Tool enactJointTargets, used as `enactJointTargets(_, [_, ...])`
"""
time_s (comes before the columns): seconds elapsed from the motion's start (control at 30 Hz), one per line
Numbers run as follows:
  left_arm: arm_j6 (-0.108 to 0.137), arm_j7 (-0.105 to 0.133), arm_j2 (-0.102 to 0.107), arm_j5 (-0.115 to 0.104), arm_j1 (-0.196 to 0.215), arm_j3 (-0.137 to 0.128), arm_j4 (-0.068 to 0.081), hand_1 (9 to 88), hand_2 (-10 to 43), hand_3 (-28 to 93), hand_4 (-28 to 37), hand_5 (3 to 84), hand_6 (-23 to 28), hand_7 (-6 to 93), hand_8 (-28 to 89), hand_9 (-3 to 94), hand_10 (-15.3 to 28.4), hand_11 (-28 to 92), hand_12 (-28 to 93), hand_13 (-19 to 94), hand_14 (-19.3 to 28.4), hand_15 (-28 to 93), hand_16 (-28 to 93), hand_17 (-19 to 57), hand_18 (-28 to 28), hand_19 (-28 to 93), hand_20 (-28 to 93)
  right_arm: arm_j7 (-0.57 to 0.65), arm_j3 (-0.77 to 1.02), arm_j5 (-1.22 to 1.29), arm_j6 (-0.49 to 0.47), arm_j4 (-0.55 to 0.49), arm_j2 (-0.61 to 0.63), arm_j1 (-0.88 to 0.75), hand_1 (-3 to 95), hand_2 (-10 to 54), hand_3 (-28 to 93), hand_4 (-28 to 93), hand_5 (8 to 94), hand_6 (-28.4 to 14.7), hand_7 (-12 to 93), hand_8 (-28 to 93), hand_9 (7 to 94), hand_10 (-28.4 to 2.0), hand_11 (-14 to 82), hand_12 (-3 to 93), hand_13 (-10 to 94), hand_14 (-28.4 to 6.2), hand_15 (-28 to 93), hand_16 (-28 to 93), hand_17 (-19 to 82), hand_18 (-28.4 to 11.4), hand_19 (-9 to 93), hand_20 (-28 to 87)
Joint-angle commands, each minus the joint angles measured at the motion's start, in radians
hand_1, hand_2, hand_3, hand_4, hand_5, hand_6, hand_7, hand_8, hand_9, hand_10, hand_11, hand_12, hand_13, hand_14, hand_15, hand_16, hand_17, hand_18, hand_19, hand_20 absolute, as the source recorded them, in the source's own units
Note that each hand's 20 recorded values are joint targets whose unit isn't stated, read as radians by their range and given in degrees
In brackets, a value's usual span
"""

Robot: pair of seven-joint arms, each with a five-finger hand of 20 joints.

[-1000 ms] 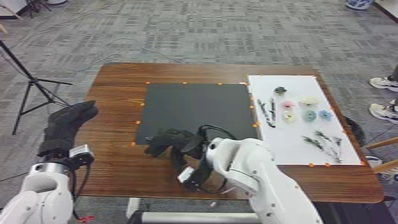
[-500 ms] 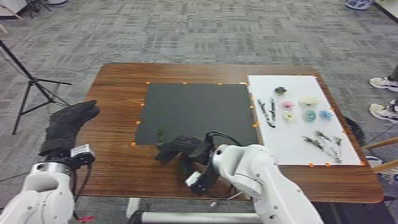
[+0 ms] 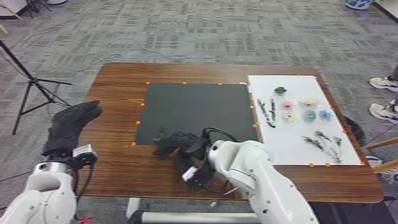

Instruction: Arrange flowers

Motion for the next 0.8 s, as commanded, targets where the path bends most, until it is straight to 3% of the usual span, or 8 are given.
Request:
enactJointTargets(0.03, [-0.011, 0.002, -0.012, -0.001, -0.006, 0.007, 0.004, 29.3, -1.0, 68, -18.8, 53.3, 3.1, 17.2, -8, 53.1, 14.0, 21, 12, 41, 16.7, 20, -2, 8.7, 10.7, 5, 18, -0.012, -0.016, -0.019, 0.021, 0.007, -0.02, 0.02, 19.9, 16.6, 51, -11, 56.8, -7.8, 8, -7, 53.4, -15.9, 6.0, 6.0, 93, -7.5, 50, 29, 65, -15.9, 93, 45])
enactJointTargets(0.8, [-0.014, 0.006, -0.018, 0.0, -0.017, 0.015, 0.008, 29.3, -1.0, 68, -18.8, 53.3, 3.2, 17.1, -8, 53.1, 13.9, 21, 12, 41, 16.8, 20, -2, 8.7, 10.8, 5, 18, -0.031, -0.009, -0.073, 0.055, 0.048, -0.046, 0.049, 19.6, 16.7, 52, -12, 55.0, -8.4, 7, -7, 51.4, -15.9, 5.6, 5.7, 93, -7.5, 50, 29, 65, -15.6, 93, 44])
